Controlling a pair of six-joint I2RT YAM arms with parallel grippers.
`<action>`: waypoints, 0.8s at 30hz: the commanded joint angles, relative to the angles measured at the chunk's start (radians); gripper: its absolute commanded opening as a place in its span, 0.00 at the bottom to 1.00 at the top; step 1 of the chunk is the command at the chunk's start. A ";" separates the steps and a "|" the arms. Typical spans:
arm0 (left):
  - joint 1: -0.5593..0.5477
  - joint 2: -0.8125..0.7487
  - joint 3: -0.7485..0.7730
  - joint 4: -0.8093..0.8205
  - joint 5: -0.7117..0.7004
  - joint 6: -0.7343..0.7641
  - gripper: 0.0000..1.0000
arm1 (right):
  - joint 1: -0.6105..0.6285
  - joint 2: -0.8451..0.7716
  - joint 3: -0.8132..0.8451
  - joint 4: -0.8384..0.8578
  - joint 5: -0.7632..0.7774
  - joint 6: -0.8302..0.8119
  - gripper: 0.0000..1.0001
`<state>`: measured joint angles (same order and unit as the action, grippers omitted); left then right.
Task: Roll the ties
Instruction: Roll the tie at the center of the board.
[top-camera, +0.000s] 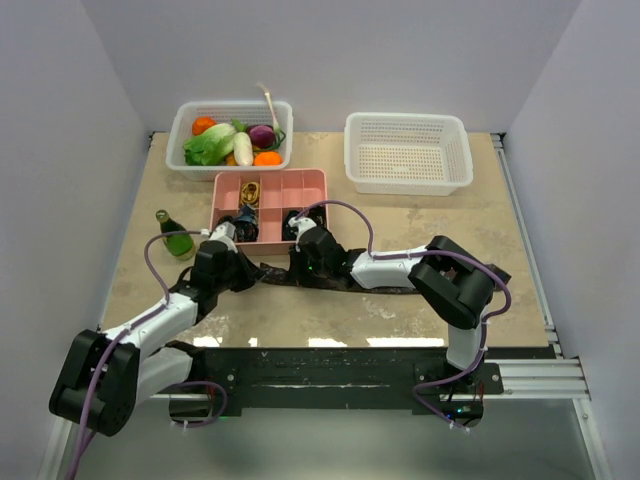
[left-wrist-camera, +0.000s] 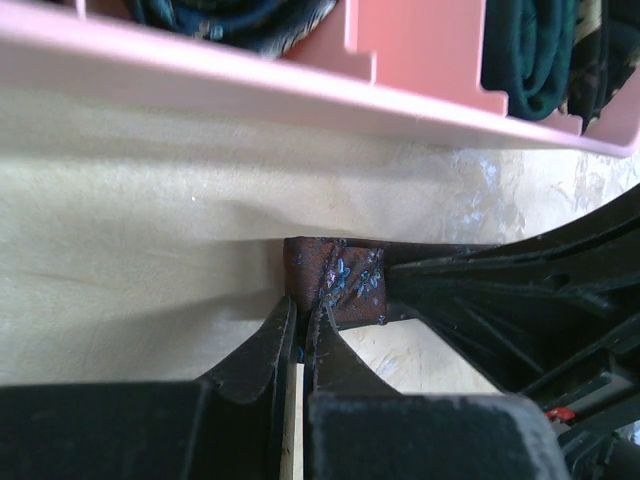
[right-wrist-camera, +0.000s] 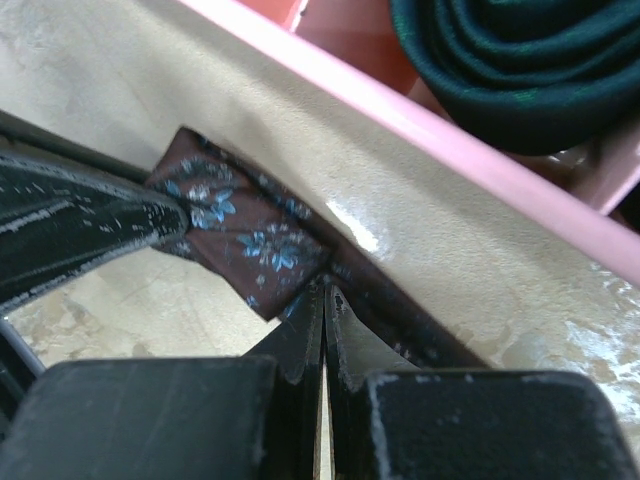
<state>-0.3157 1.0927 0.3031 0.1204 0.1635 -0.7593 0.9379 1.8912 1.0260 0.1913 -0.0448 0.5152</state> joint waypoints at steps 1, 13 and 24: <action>-0.008 -0.031 0.076 -0.056 -0.068 0.072 0.00 | 0.009 -0.029 0.019 0.046 -0.030 0.020 0.00; -0.086 -0.007 0.169 -0.195 -0.162 0.141 0.00 | 0.009 -0.066 0.040 0.051 -0.009 0.016 0.00; -0.148 0.006 0.221 -0.235 -0.256 0.130 0.00 | 0.012 0.023 0.089 0.080 -0.050 0.025 0.00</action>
<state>-0.4500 1.0992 0.4732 -0.1066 -0.0483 -0.6426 0.9424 1.8812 1.0737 0.2256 -0.0731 0.5270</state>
